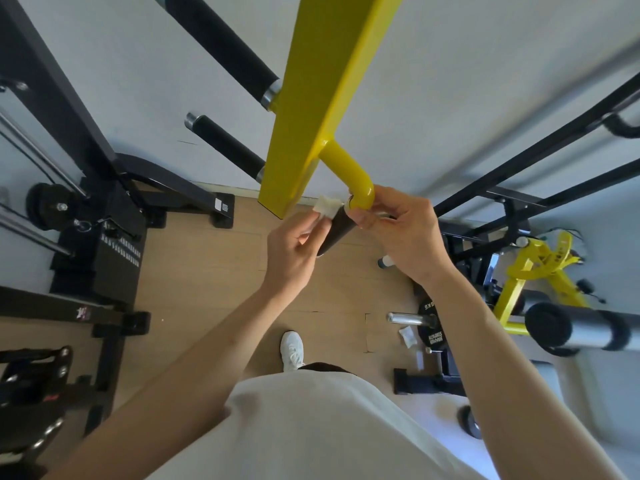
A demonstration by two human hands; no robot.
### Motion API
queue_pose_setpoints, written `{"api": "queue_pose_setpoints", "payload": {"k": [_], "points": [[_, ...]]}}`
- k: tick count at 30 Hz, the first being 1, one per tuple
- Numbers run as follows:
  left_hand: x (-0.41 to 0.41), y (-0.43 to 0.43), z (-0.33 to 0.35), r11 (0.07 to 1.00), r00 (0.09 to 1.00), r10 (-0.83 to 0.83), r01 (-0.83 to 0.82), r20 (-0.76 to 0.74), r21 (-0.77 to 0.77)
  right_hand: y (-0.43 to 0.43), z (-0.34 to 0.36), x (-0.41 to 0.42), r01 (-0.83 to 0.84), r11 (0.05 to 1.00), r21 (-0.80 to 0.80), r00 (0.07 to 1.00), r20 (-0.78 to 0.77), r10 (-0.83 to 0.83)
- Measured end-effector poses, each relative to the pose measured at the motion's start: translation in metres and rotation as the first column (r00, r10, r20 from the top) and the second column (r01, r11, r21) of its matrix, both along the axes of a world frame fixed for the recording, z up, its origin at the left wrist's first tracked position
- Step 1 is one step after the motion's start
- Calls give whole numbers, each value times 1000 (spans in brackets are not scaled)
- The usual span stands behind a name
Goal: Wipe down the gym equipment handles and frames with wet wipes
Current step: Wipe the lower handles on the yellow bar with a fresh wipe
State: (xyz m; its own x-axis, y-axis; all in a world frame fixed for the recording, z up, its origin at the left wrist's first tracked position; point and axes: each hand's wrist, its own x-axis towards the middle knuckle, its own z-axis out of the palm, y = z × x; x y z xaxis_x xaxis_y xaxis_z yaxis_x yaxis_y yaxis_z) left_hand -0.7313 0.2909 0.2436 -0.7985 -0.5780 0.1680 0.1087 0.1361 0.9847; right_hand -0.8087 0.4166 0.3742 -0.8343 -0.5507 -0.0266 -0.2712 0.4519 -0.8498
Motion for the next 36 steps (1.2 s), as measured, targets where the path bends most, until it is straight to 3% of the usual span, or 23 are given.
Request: {"api": "queue_pose_setpoints", "payload": {"k": [7,11,15,20,22,24,27,36], "points": [[8,-4,-36,998,983,-34,25,181,50,1,-5,-3,-13,1000,27,999,-44,14],[13,0,-45,994,979,15,-36,204,101,0,-4,-1,0,1000,2,1000,-22,0],[13,8,-18,977,981,142,-160,131,140,-2,-3,3,23,999,-28,1000,-10,-24],[10,27,34,950,985,157,-130,-75,283,-3,-3,3,51,998,-40,998,-20,-52],[6,32,40,932,978,189,-149,-92,331,-3,-2,2,57,998,-36,998,-33,-58],[2,33,40,919,972,232,-205,-43,336,-3,-3,2,71,997,-31,997,-37,-72],[-1,31,24,934,960,272,-279,59,222,-3,-7,2,97,995,-38,994,-41,-99],[1,15,-36,963,905,118,-204,408,176,-7,-14,7,186,981,-60,979,-73,-190]]}}
